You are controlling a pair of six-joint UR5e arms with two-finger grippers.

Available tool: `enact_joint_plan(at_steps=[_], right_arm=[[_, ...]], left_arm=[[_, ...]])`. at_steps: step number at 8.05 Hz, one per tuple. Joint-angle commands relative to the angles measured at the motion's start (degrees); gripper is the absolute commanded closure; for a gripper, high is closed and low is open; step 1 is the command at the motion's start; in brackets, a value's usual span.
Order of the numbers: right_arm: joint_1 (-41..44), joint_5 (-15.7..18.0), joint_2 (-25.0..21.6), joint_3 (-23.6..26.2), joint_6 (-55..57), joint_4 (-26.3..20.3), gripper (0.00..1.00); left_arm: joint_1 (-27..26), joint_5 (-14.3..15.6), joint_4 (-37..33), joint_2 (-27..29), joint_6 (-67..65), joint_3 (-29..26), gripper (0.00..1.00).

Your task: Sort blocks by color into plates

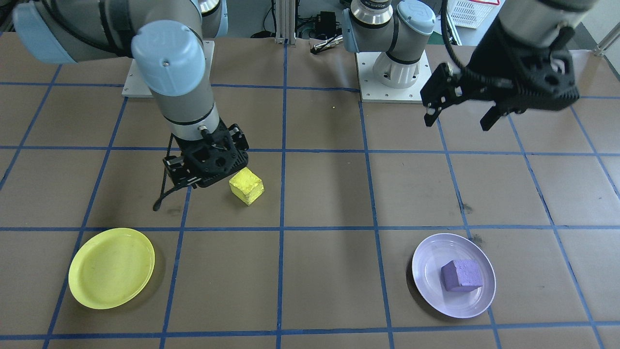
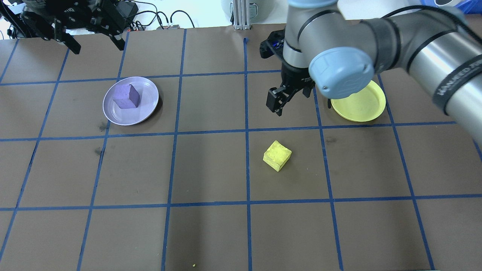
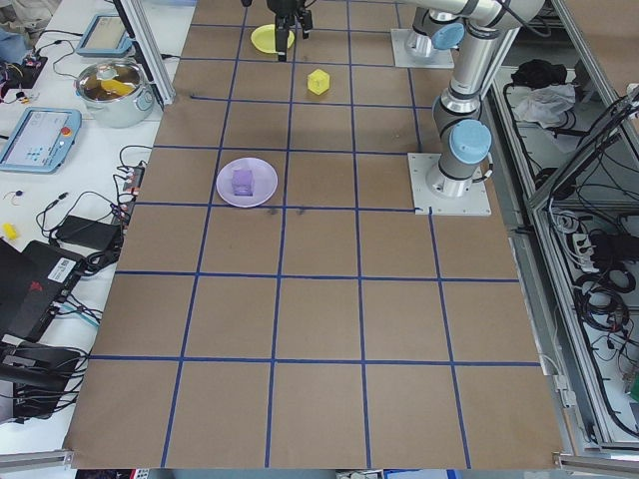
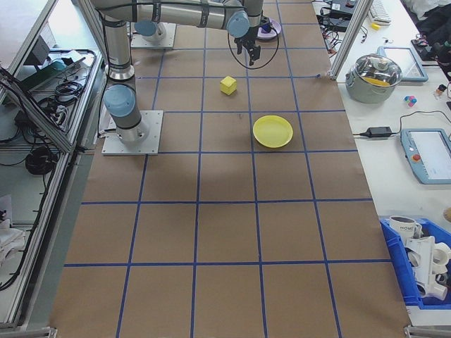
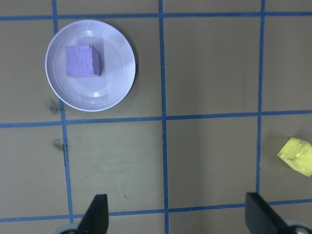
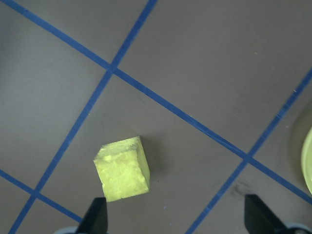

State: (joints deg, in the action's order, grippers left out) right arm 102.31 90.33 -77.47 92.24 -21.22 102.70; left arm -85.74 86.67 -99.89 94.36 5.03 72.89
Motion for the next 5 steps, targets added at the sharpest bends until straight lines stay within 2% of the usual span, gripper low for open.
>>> enact_joint_plan(at_steps=[1, 2, 4, 5], right_arm=[[5.7, -0.7, 4.9, 4.2, -0.7, 7.6, 0.00], [6.1, -0.7, 4.7, 6.7, -0.8, 8.4, 0.00], [6.7, -0.6, 5.0, 13.1, -3.6, 13.7, 0.00], [6.8, -0.8, 4.9, 14.3, -3.6, 14.0, 0.00]], left_arm=[[-5.1, 2.2, 10.5, -3.1, -1.8, -0.2, 0.00], [-6.2, 3.4, 10.7, -3.2, -1.9, 0.1, 0.00], [-6.4, 2.1, 10.9, 2.7, -2.2, -0.3, 0.00], [-6.5, 2.0, 11.3, 4.4, -2.2, -0.5, 0.00]])
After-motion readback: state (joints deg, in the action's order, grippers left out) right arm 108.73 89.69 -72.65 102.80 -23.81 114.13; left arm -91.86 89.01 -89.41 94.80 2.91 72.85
